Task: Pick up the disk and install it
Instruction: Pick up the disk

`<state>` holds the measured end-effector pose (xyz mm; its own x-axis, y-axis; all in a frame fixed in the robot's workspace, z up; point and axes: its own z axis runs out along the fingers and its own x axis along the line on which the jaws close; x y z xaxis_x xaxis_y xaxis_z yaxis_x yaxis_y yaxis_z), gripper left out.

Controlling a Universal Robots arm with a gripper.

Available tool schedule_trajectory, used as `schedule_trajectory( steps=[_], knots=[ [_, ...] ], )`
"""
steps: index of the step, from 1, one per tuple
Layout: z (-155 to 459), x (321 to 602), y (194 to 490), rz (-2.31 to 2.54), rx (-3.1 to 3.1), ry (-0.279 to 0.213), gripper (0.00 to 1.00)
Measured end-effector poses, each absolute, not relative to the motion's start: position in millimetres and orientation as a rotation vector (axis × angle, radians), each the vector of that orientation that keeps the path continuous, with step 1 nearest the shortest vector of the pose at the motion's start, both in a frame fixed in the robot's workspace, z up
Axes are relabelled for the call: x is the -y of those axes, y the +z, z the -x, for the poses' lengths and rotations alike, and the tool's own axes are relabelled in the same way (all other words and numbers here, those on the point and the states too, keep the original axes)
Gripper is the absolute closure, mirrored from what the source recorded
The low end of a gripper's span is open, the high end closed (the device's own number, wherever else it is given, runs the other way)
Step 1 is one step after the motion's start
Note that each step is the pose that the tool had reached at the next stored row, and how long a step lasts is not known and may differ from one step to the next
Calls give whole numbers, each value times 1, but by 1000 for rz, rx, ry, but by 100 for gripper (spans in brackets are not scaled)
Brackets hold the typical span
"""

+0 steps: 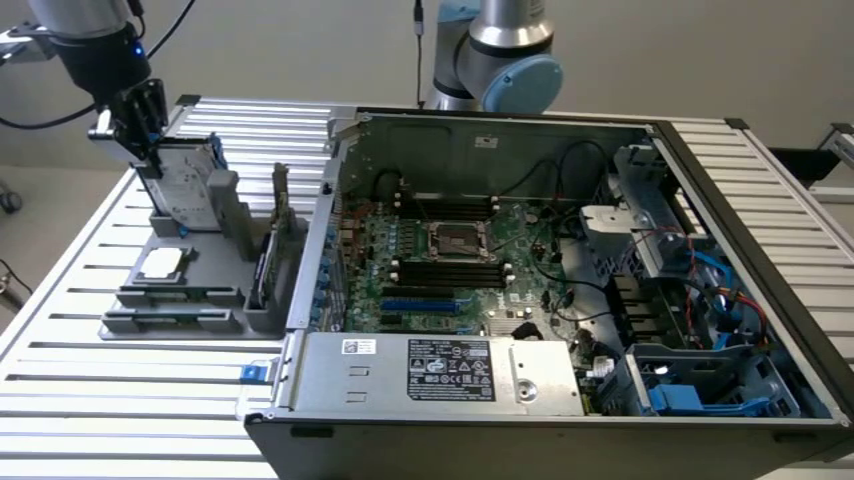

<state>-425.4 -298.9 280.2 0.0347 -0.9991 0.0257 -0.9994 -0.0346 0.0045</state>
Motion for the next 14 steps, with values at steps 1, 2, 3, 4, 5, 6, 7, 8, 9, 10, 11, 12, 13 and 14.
schedule_trajectory(
  steps=[1,2,3,4,5,6,7,8,9,10,11,12,13,14],
  knots=[
    [425,299,280,-2244,2168,24,67],
    [425,300,280,-2244,2168,24,67],
    [425,300,280,-2244,2168,24,67],
    [425,301,280,-2244,2168,24,67],
    [425,302,280,-2244,2168,24,67],
    [425,302,280,-2244,2168,24,67],
    [425,302,280,-2244,2168,24,67],
    [425,302,280,-2244,2168,23,67],
    [425,302,280,-2244,2168,24,67],
    [425,302,280,-2244,2168,23,67],
    [425,302,280,-2244,2168,23,67],
    [425,302,280,-2244,2168,23,67],
    [425,302,280,-2244,2168,23,67],
    [425,302,280,-2244,2168,23,67]
  ],
)
